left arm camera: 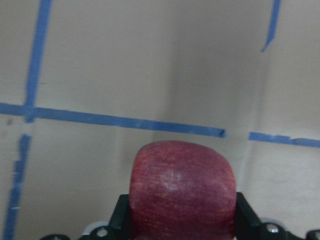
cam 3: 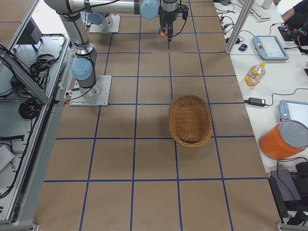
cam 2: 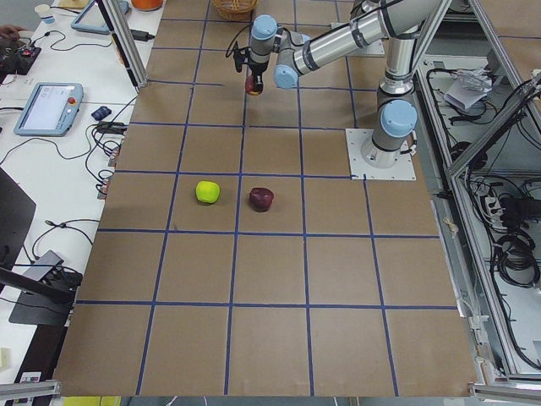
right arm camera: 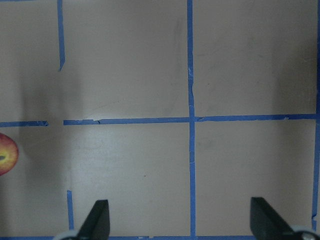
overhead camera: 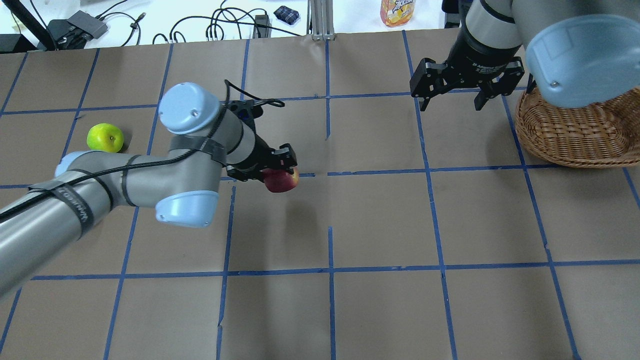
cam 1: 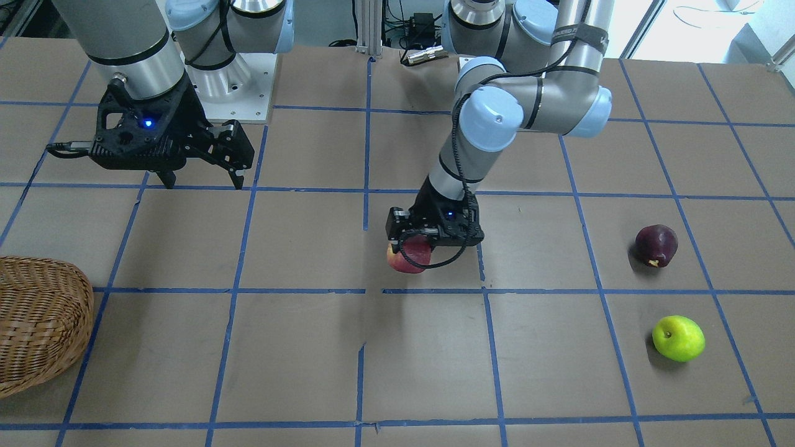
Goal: Put all apples into basket
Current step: 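Carry the pinkish-red apple to the table center and release it, then reach the right gripper to the pinkish-red apple while left reaches dark apple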
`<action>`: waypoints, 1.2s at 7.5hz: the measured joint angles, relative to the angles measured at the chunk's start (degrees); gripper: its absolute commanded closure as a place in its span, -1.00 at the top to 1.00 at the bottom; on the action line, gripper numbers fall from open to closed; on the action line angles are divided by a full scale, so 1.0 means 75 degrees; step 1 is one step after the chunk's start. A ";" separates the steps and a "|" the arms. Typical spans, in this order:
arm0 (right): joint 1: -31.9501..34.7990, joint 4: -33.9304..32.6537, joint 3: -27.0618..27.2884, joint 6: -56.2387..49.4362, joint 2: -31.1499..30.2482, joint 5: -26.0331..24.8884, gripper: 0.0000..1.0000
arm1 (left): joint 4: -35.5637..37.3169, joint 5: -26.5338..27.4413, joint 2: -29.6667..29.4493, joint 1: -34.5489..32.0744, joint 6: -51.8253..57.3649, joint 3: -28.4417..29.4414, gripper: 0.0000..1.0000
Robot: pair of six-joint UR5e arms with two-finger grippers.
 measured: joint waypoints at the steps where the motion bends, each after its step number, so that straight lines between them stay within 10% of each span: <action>1: 0.0001 0.0005 0.0000 0.0000 0.0000 0.0000 1.00 | 0.0319 0.0057 -0.0271 -0.0345 -0.0283 0.0165 -0.63; 3: 0.0005 0.0016 0.0008 0.0000 0.0000 0.0000 1.00 | 0.0507 0.0382 -0.0710 -0.0841 -0.0392 0.0464 0.99; 9: 0.0174 -0.0354 0.0099 0.0222 0.0476 0.0009 1.00 | -0.1322 0.1374 -0.0027 0.0345 0.1396 0.1248 1.00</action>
